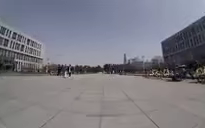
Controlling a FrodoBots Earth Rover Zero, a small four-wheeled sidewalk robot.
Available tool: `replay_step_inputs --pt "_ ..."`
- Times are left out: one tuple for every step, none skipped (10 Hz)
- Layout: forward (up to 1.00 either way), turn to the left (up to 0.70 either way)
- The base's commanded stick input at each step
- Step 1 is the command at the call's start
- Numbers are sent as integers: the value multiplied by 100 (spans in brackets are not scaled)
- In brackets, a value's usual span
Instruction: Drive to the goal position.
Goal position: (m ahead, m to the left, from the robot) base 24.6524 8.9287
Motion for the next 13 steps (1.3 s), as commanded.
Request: replay_step_inputs --pt "100 0" --pt "100 0" --pt "100 0" --pt "100 0" --pt "100 0" --pt "100 0" --pt "100 0" --pt "100 -9" --pt "100 -40" --pt "100 -40" --pt "100 -40" --pt "100 -40" --pt "100 -40"
